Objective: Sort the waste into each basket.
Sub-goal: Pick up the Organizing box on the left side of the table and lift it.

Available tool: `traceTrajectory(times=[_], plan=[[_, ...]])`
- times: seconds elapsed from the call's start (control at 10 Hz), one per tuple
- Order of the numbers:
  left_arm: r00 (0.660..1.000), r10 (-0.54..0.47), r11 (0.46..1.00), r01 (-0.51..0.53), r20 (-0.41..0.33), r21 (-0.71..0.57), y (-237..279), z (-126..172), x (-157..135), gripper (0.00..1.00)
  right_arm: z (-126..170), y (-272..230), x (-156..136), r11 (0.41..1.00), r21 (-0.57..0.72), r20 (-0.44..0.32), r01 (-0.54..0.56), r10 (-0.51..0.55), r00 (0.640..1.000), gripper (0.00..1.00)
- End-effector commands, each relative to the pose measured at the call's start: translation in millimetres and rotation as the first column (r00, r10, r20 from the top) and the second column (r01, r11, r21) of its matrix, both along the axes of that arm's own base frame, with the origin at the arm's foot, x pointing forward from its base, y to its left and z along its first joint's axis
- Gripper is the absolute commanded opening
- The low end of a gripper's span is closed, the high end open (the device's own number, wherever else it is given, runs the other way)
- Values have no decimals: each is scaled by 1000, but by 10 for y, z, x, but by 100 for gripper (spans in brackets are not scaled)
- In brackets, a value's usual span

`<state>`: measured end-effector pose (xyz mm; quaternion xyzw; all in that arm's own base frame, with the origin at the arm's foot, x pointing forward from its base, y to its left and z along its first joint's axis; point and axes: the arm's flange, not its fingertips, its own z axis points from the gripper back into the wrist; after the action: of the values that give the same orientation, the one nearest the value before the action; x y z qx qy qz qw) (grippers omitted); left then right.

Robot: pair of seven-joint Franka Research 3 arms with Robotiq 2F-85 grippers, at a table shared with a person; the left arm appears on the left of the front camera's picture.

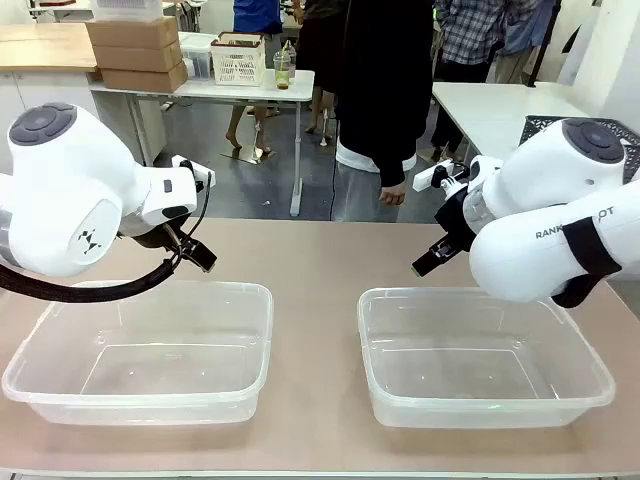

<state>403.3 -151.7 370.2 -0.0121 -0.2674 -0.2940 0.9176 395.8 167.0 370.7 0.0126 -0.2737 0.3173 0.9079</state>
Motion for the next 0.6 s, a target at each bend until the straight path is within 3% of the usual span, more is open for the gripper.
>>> traceTrajectory(times=[0.0,0.5], plan=[[1000,0,1000,0,0,0,0,1,0,100,0,0,0,1000,0,0,0,0,1000,100],[1000,0,1000,0,0,0,0,1,0,100,0,0,0,1000,0,0,0,0,1000,100]])
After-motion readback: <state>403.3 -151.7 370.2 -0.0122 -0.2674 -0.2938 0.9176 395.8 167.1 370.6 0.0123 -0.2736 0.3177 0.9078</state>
